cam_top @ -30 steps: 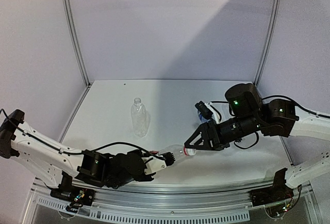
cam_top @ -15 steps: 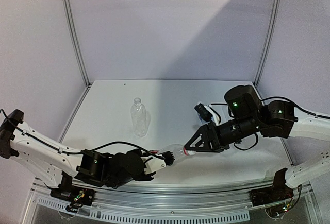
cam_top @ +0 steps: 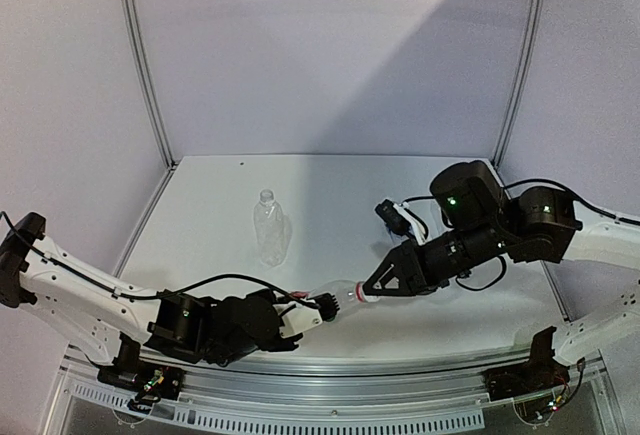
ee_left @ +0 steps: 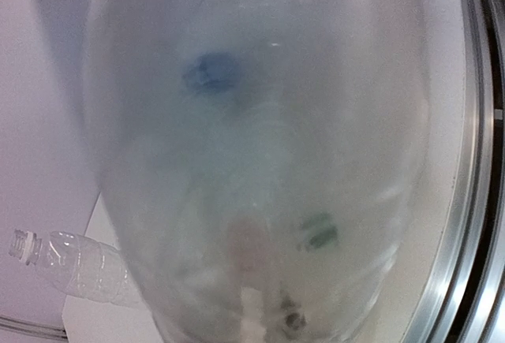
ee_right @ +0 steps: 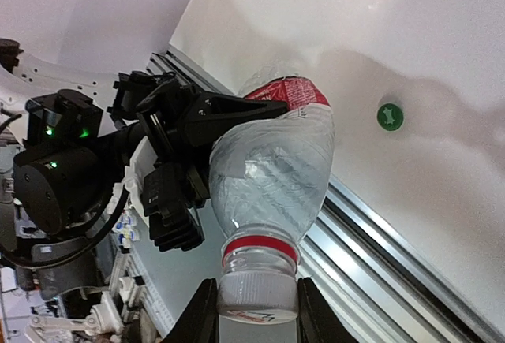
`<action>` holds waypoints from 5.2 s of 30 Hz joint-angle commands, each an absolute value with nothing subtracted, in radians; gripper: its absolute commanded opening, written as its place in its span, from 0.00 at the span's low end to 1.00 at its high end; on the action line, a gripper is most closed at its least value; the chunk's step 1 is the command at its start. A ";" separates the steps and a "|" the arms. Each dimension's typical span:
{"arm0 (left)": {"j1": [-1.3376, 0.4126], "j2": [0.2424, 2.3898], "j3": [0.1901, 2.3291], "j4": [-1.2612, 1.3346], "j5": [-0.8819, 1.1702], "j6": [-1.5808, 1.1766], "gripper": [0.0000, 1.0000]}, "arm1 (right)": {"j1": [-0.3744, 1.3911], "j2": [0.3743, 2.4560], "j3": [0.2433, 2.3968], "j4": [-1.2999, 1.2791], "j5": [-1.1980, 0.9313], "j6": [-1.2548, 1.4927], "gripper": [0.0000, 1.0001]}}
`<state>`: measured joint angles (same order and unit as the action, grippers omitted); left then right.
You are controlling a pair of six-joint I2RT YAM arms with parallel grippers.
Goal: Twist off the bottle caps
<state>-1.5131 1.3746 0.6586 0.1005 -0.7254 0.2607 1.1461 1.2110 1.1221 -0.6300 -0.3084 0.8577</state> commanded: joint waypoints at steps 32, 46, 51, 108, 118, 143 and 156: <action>-1.348 0.842 0.508 0.143 -0.846 0.003 0.00 | 1.266 1.646 1.495 -1.180 0.101 0.210 0.16; -1.348 0.680 0.447 0.193 -0.862 -0.011 0.01 | 1.224 1.987 1.593 -1.094 0.035 0.138 0.18; -1.350 0.659 0.434 0.212 -0.829 -0.002 0.02 | 1.213 2.053 1.602 -1.069 0.040 0.123 0.21; -1.348 1.111 0.532 0.262 -0.653 -0.036 0.11 | 1.213 1.402 1.334 -0.229 0.027 0.427 0.73; -1.348 1.092 0.533 0.254 -0.657 -0.040 0.13 | 1.215 1.492 1.335 -0.133 0.037 0.462 0.64; -1.348 1.086 0.535 0.247 -0.664 -0.046 0.19 | 1.223 1.562 1.321 -0.101 0.037 0.494 0.37; -1.348 1.058 0.541 0.221 -0.648 -0.054 0.67 | 1.220 1.517 1.428 -0.316 0.182 0.302 0.02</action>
